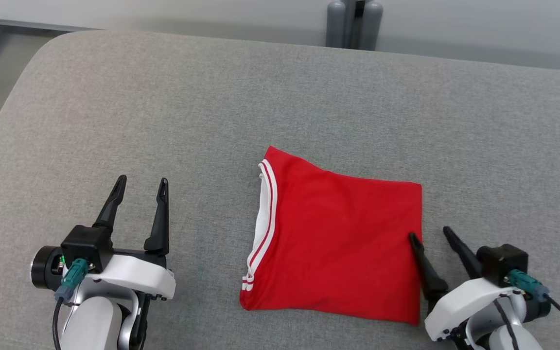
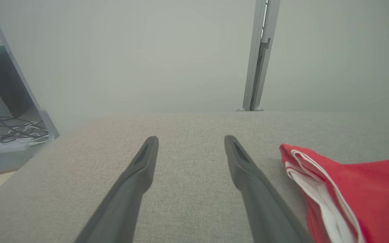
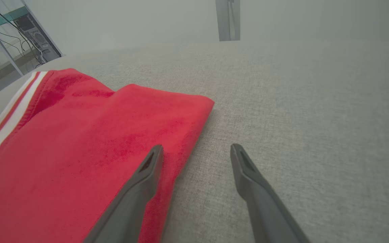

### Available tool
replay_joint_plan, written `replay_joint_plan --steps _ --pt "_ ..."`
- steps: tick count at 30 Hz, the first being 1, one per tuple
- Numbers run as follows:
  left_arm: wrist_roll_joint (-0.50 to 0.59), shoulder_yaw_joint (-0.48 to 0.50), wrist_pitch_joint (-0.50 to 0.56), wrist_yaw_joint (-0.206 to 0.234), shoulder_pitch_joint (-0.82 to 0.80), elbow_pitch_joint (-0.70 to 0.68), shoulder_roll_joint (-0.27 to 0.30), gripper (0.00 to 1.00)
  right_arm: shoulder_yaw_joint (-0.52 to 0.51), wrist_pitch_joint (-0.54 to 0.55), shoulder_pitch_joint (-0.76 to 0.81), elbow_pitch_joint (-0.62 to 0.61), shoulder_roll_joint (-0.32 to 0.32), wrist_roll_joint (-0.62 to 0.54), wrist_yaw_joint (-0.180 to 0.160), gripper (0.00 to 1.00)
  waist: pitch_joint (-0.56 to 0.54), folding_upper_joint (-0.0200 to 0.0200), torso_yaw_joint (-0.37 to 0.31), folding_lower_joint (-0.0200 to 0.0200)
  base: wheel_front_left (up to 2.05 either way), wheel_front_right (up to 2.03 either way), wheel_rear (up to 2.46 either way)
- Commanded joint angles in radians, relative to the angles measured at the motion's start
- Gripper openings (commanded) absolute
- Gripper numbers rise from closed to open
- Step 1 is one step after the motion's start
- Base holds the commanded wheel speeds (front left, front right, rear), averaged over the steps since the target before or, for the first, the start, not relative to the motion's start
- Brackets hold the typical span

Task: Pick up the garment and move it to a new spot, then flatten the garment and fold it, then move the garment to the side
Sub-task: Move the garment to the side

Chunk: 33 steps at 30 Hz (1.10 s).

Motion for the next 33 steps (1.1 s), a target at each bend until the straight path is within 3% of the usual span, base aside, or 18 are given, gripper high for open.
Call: replay_joint_plan --steps 1,7,8,9,10,11,22,28,33 --pt "-0.004 0.001 -0.005 -0.006 -0.009 0.009 0.002 1.00 0.016 0.000 -0.013 0.035 -0.006 0.016 0.000 1.00 0.007 -0.0001 0.012 0.0000 0.00 0.00 0.00" --pt "-0.005 0.002 -0.007 -0.007 -0.017 0.018 -0.004 1.00 0.072 0.015 -0.032 0.126 -0.004 0.054 0.000 1.00 0.016 -0.0001 0.020 0.0000 0.00 0.00 0.00" --pt "-0.005 0.003 -0.007 -0.008 -0.018 0.019 -0.005 1.00 0.079 0.013 -0.039 0.136 -0.003 0.062 0.000 0.91 0.018 -0.0001 0.019 0.0000 0.00 0.00 0.00" --pt "-0.006 0.003 -0.007 -0.009 -0.020 0.021 -0.006 1.00 0.088 0.014 -0.045 0.147 -0.003 0.074 0.000 0.43 0.020 -0.0001 0.019 0.0000 0.00 0.00 0.00" --pt "-0.005 0.004 -0.007 -0.011 -0.020 0.023 -0.005 1.00 0.095 0.014 -0.051 0.158 -0.003 0.080 0.000 0.09 0.020 -0.0001 0.018 0.0000 0.00 0.00 0.00" --pt "-0.004 0.004 -0.007 -0.011 -0.022 0.024 -0.006 1.00 0.097 0.009 -0.057 0.163 -0.003 0.085 0.000 0.00 0.021 -0.0001 0.016 0.0000 0.00 0.00 0.00" --pt "0.014 0.007 -0.008 -0.013 -0.026 0.006 0.004 1.00 -0.003 -0.066 -0.044 0.125 -0.040 0.062 -0.001 0.00 0.023 -0.0001 -0.069 0.0000 0.00 0.00 0.00" --pt "0.025 0.001 -0.008 -0.018 -0.044 -0.023 0.017 1.00 -0.084 -0.059 -0.021 0.042 -0.102 0.011 -0.001 0.00 0.052 -0.0001 -0.162 0.0000 0.00 0.00 0.00" --pt "0.033 -0.008 0.003 -0.024 -0.059 -0.044 0.037 1.00 -0.154 -0.038 -0.041 -0.030 -0.197 -0.037 0.000 0.00 0.082 -0.0001 -0.231 0.0000 0.00 0.00 0.00"
